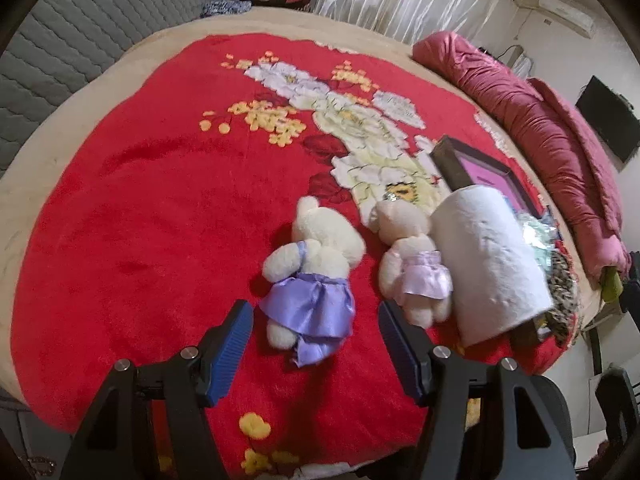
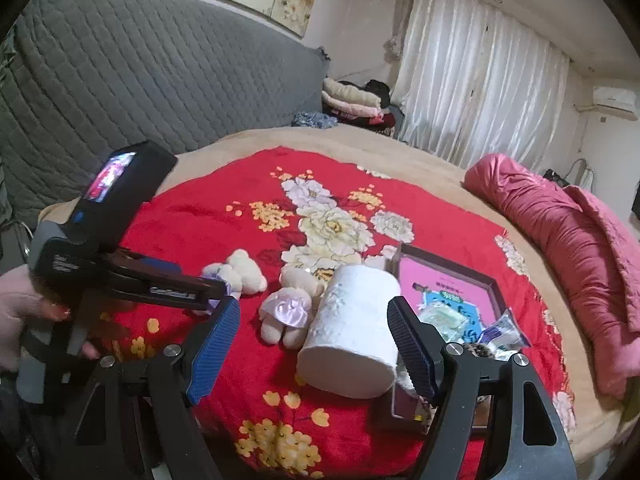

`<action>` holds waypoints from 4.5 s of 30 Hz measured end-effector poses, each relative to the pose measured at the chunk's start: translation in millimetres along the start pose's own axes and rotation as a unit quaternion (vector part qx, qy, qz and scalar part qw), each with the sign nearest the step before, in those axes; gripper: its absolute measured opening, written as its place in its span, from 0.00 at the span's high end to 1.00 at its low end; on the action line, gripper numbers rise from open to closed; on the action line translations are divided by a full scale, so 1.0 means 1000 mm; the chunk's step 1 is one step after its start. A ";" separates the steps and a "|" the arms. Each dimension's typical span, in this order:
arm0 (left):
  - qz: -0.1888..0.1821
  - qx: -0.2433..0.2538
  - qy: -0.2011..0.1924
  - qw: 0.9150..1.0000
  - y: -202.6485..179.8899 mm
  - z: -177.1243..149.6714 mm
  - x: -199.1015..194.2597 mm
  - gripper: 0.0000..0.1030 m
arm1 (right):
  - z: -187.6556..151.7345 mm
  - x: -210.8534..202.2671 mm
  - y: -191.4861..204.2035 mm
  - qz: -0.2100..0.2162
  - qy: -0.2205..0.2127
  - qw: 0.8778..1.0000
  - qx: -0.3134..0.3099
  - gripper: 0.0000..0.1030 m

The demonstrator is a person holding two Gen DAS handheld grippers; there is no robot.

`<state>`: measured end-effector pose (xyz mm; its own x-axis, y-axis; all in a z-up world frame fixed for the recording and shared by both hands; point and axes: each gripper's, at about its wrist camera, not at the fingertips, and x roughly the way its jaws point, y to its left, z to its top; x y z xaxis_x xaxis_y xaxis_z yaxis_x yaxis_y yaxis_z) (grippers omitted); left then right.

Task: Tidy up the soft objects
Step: 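Grasp the purple-dress teddy bear with left tool while right tool grasps the pink-dress bear, then carry both teddy bears over the pink tray with both tools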

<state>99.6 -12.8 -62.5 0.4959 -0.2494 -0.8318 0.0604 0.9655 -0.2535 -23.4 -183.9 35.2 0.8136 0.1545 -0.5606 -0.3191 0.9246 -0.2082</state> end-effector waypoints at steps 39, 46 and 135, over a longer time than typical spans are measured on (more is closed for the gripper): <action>-0.077 -0.064 -0.013 0.995 0.050 0.027 0.025 0.58 | 0.040 0.138 0.027 0.056 0.175 0.981 -0.059 0.25; -0.082 -0.095 -0.023 0.992 0.068 0.031 0.021 0.58 | 0.041 0.178 0.043 0.066 0.258 0.955 -0.133 0.25; -0.039 -0.040 -0.116 0.992 0.037 0.020 -0.032 0.57 | 0.088 0.150 -0.011 0.069 0.234 0.958 -0.152 0.64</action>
<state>103.0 32.5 -35.5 0.6782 -0.2908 -0.6749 0.0425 0.9323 -0.3591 144.9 -140.2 23.7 0.4689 0.0289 -0.8828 -0.5930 0.7510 -0.2904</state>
